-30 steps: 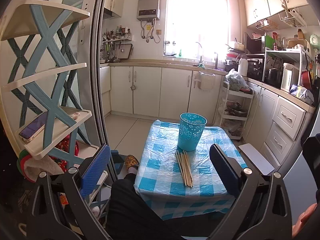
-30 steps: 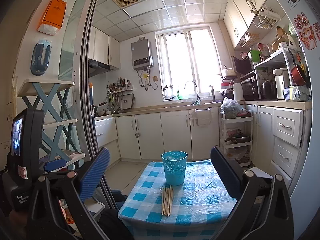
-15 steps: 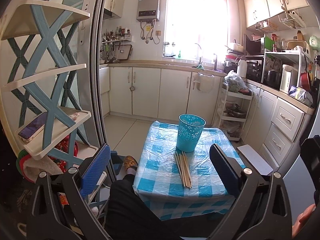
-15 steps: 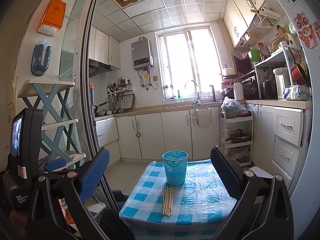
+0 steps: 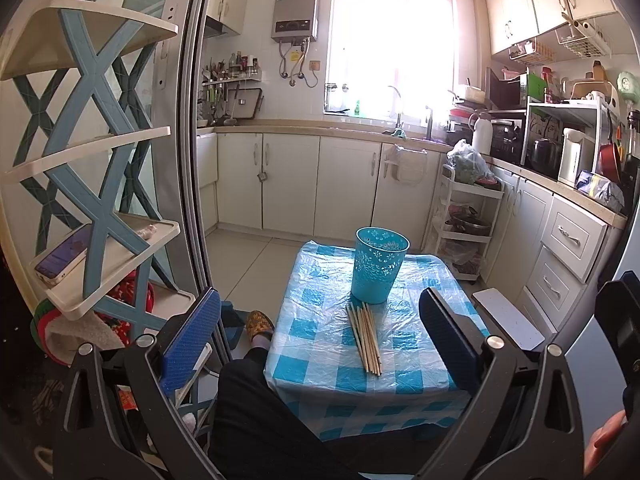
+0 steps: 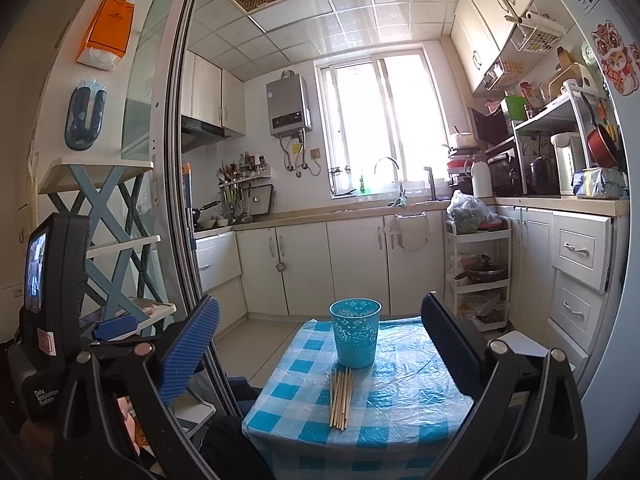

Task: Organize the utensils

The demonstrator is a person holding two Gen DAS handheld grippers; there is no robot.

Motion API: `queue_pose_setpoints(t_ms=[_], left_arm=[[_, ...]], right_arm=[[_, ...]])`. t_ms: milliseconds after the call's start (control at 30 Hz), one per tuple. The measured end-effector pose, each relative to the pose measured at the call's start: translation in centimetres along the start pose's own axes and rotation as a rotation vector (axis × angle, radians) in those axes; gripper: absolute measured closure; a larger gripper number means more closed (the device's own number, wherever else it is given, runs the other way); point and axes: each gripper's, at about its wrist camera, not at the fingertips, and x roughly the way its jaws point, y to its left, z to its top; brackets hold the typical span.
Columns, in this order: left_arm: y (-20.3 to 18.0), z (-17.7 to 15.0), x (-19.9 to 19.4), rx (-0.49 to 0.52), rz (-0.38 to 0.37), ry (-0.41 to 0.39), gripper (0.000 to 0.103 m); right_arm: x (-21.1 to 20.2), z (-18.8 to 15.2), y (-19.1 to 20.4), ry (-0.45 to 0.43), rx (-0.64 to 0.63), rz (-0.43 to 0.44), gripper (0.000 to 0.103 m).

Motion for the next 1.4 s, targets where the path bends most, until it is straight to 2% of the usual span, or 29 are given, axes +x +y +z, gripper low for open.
queue_pose_setpoints(t_ms=[1400], left_arm=[[-0.26, -0.71, 0.53, 0.005, -0.025, 0.015, 0.008]], right_arm=[[0.21, -0.37, -0.22, 0.024, 0.009, 0.022, 0.006]])
